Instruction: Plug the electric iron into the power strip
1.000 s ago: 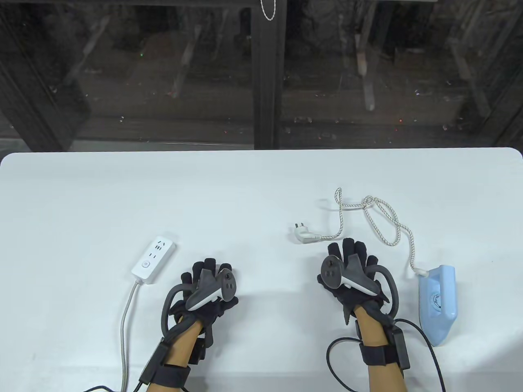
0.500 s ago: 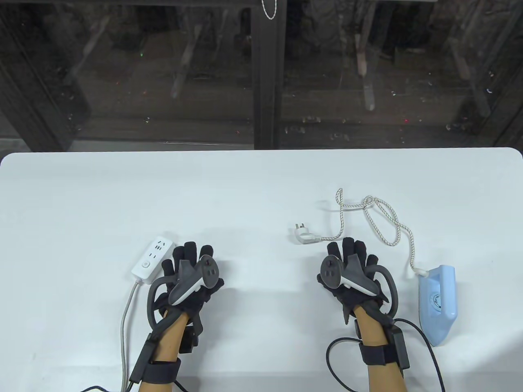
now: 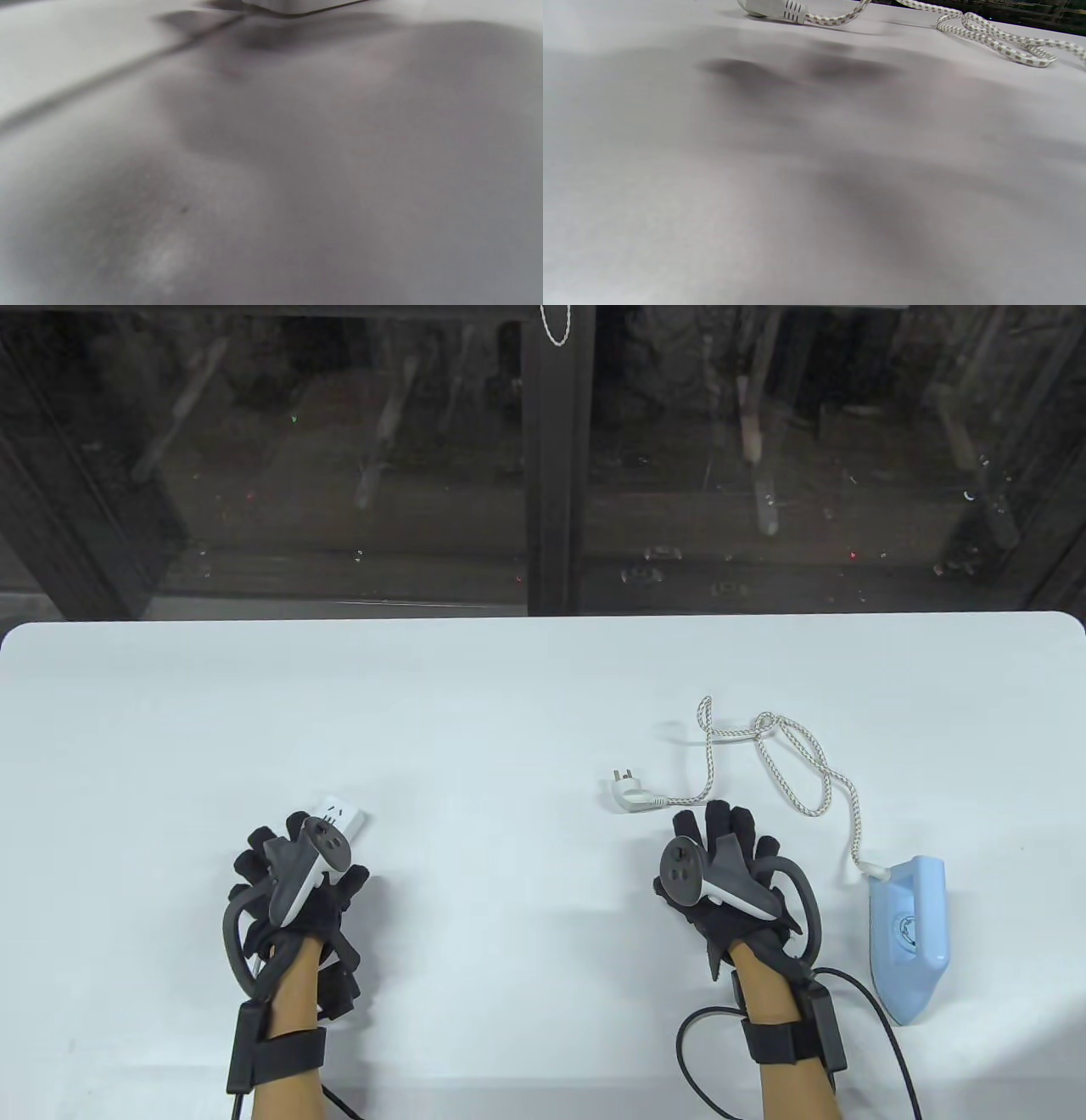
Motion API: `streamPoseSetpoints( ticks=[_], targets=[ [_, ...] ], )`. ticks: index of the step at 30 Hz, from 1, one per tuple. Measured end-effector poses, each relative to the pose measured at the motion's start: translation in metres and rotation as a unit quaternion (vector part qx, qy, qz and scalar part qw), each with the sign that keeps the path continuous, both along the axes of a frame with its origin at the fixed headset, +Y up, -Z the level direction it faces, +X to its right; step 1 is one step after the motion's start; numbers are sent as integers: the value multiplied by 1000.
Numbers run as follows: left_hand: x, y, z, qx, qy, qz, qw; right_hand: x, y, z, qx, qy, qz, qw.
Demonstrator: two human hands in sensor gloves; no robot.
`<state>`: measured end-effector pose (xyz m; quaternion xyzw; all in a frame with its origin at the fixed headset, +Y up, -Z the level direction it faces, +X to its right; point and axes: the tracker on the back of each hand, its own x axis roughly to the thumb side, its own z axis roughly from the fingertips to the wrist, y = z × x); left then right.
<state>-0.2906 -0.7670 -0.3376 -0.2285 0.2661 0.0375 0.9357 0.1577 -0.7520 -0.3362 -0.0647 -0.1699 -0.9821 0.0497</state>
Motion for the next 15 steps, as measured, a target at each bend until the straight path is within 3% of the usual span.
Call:
streamPoseSetpoints(
  ticks=[6,10,15],
  targets=[
    [-3,-1,-2,5,5,-47,999,-1,0,0,-2,1,1,1000],
    [13,10,-2,37,-46,-91,994,-1,0,0,-1,0,-4,1000],
    [39,23,1,80,-135,-56,986,-1,-1,-1,2,0,-9,1000]
  ],
)
